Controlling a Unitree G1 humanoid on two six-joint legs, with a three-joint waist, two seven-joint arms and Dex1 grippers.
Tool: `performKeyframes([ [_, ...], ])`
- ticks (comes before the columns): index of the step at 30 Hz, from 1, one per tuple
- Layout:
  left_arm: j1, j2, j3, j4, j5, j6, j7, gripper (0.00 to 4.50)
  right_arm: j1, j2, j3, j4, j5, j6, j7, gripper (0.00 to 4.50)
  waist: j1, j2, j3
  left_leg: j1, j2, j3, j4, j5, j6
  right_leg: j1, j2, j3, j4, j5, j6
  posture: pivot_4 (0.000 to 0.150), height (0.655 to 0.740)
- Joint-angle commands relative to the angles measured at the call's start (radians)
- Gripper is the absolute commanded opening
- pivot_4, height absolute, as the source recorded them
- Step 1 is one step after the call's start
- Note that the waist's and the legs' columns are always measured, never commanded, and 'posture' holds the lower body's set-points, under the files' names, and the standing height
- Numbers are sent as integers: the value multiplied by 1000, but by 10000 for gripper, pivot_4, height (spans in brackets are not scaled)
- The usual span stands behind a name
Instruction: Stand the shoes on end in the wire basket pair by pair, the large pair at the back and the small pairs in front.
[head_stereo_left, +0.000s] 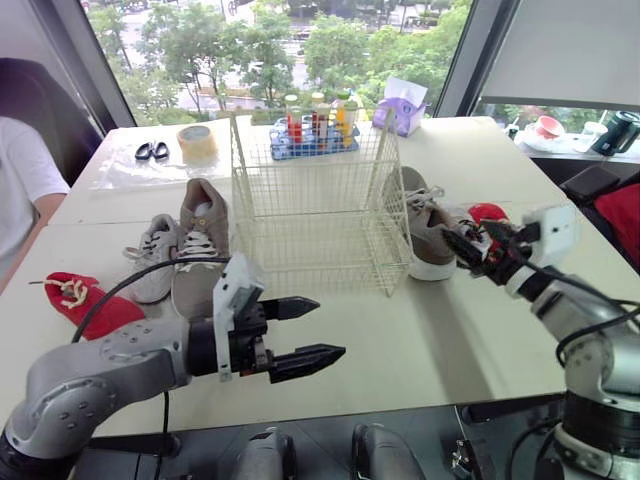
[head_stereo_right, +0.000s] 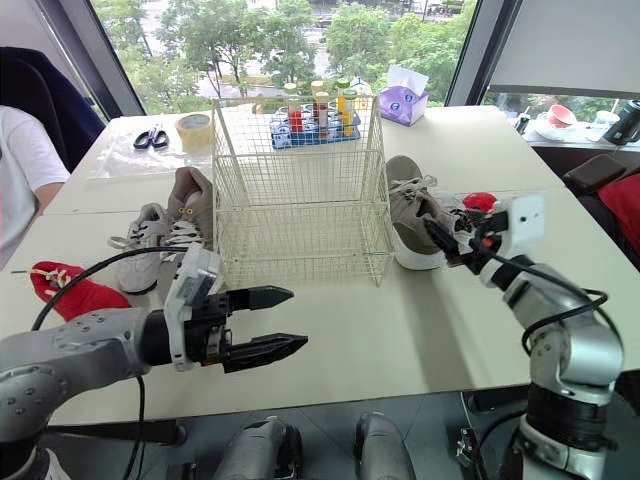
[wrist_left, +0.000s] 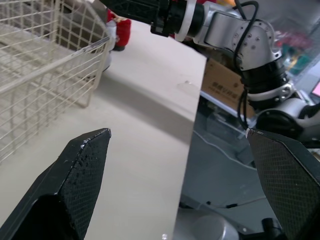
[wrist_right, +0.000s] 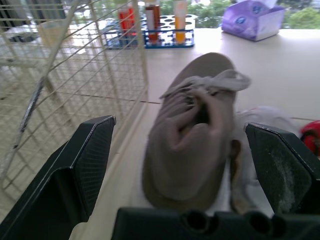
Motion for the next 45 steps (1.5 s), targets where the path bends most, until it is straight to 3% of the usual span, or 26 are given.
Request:
performKeyframes([
  [1, 20, 3, 17, -19, 39, -31, -11, 45000, -23, 4, 11, 40, 10, -79, -8, 44430, 2, 0, 0, 0, 0, 0, 0, 0, 0, 0, 0, 0, 0, 0, 0, 1500, 7400],
  [9, 31, -14, -3, -22, 89, -39, -14, 45000, -67, 9, 119, 301, -141, -253, -110, 44430, -1, 1, 0, 0, 0, 0, 0, 0, 1, 0, 0, 0, -1, 0, 0, 1500, 7400],
  [13, 36, -11, -3, -20, 111, -37, -25, 45000, -104, 43, 152, 399, -147, -335, -113, 44430, 0, 1, 1, 0, 0, 0, 0, 0, 1, 0, 0, 0, -1, 0, 0, 1500, 7400],
  [16, 46, -4, 5, -22, 119, -34, -35, 45000, -102, 54, 189, 445, -173, -371, -115, 36108, -2, 1, 1, 0, 0, 0, 0, 0, 1, 0, 0, 0, -2, 0, 0, 1500, 7400],
  [24, 66, 14, 27, -24, 107, -28, -54, 45000, -102, 81, 216, 457, -175, -399, -149, 7337, -21, 0, 0, 0, 1, -1, -1, -1, 1, 1, 0, 0, -2, 0, 0, 1500, 7400],
  [26, 71, 36, 54, -20, 60, -16, -68, 45000, -109, 89, 205, 436, -177, -420, -177, 2924, -22, 0, 0, 0, 1, -1, -2, -1, 1, 0, 0, 0, -2, 0, 0, 1500, 7400],
  [31, 55, 108, 170, 41, -97, 1, -113, 45000, -172, 102, 159, 350, -156, -473, -239, 2924, -23, 2, 1, 0, 2, 0, -3, 0, 0, -1, 0, 0, -2, -1, -1, 1500, 7400],
  [36, -51, 159, 250, 162, -239, -6, -117, 45000, -323, 72, 106, 255, -137, -487, -317, 2924, -21, 17, 12, -2, 0, 0, -3, 0, 0, -4, 0, 0, -2, -1, -1, 1500, 7400],
  [42, -210, 161, 274, 320, -420, -3, -57, 45000, -515, -39, 83, 226, -168, -509, -350, 2924, -19, 16, 13, -7, -4, 0, -8, 6, -10, -10, 0, 0, -1, 0, 4, 1500, 7400],
  [45, -334, 156, 301, 433, -454, -38, 12, 45000, -629, -149, 76, 257, -147, -526, -271, 2924, -20, 16, 13, -7, -4, 0, -10, 7, -11, -11, 0, 0, 0, 0, 6, 1500, 7400],
])
